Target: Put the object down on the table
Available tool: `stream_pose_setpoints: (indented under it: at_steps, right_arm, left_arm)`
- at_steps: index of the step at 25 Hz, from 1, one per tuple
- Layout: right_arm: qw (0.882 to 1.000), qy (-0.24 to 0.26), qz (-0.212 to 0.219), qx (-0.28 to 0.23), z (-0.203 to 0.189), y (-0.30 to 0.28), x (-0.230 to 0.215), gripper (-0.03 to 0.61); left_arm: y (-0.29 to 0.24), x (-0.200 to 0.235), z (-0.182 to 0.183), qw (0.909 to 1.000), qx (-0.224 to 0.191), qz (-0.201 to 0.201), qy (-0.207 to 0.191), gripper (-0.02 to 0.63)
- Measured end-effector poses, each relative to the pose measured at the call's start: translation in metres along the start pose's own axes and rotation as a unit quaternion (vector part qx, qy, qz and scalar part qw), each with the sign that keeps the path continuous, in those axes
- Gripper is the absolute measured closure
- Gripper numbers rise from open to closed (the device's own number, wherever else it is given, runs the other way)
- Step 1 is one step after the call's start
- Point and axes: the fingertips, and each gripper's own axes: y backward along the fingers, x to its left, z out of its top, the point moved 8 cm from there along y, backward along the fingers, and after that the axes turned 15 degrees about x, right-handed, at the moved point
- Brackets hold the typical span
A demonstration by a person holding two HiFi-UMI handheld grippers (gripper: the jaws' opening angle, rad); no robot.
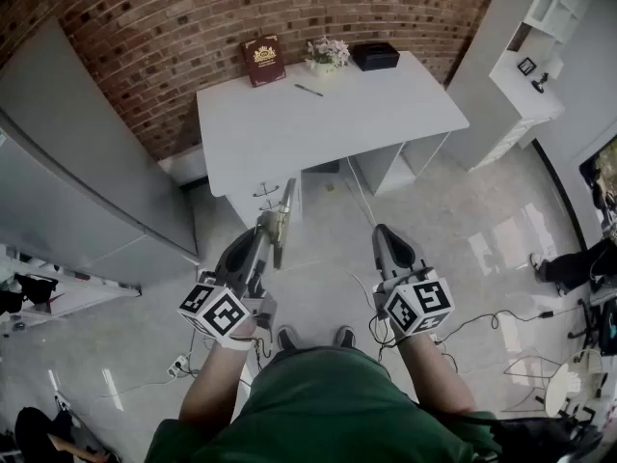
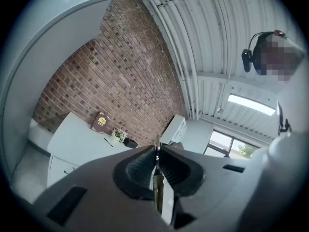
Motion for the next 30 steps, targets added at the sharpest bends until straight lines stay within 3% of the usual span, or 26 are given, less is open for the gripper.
stream_pose_setpoints:
  at_steps: [4,8,15,20,30]
  right_arm:
    - [1.0,-0.003,-0.012,-0.001,-0.002,-0.005,0.007,0.577]
    - [0.999,-0.037,-0.031,-0.009,-0.004,-0.008,0.011,0.575]
    - [0.992,-0.063,-0.113,0.008,-0.017,0.015,0.005,0.575]
    - [0.983,-0.092,-0.16,0.016,-0.041,0.04,-0.023,0.575]
    - [0.984,-0.132,-0.118,-0.022,-0.038,0.039,-0.129,0.575]
  left_arm:
    - [-0.001,0.012,0.001,0.9998,0.001,-0.018,0.002,0.588]
    - [-0.003,0.025,0.008,0.9991,0.011,-0.042,0.001,0.588]
    - [-0.032,0.044,0.011,0.9948,0.029,-0.096,0.019,0.588]
    - [-0.059,0.033,-0.003,0.9915,0.059,-0.114,0.023,0.588]
    - [-0.141,-0.028,0.005,0.9941,0.064,-0.085,-0.021,0.588]
